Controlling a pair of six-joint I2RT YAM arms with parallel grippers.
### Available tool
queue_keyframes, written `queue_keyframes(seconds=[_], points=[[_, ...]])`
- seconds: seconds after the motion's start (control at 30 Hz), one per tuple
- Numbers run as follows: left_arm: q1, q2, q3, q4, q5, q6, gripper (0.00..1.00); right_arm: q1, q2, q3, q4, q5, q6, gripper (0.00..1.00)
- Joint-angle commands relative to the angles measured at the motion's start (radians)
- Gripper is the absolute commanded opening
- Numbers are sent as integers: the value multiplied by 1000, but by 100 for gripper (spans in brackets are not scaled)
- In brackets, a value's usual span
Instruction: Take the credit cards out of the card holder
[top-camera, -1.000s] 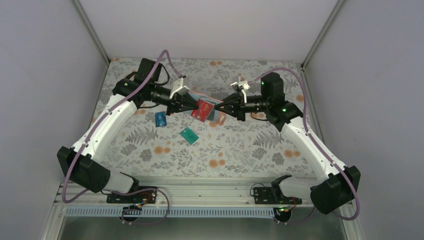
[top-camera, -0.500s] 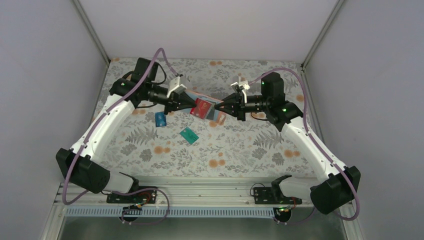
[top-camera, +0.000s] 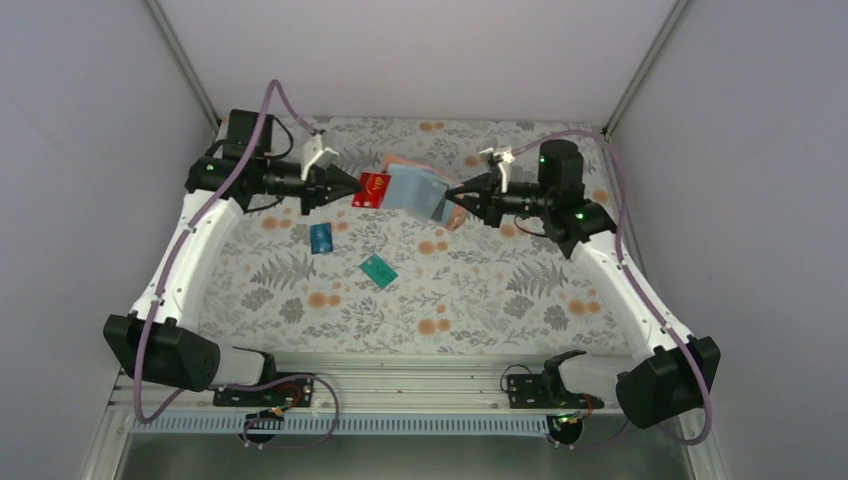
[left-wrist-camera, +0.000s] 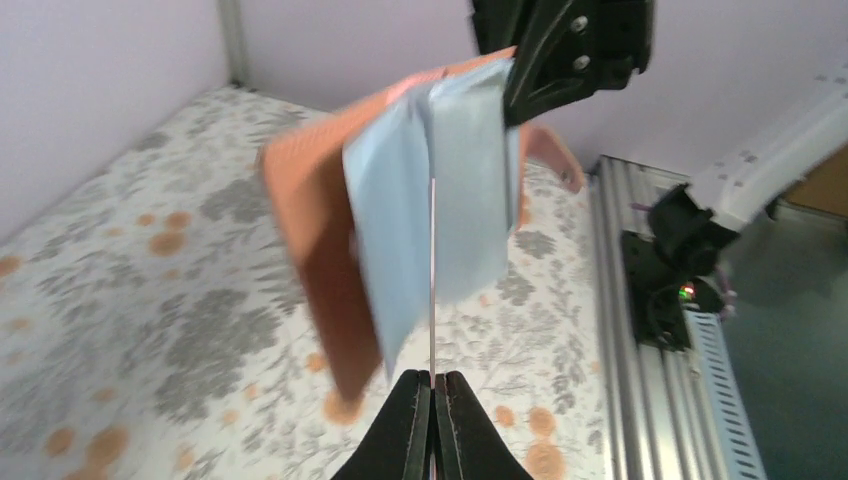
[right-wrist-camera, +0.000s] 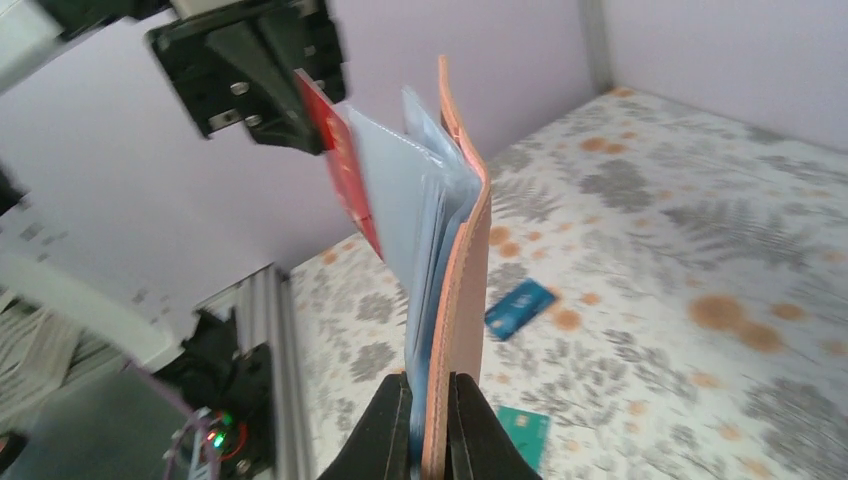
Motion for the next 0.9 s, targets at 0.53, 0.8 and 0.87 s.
queue_keyframes(seconds=[0.53, 0.8, 0.87], points=[[56, 584, -32, 526, -256, -601, 2, -144, 24, -10, 5, 221, 168, 4], [13, 698, -126, 663, -270, -698, 2, -144, 47, -13, 5, 170, 172, 4], [12, 733, -112, 673, -286, -707, 2, -144, 47, -15, 2, 162, 174, 4]])
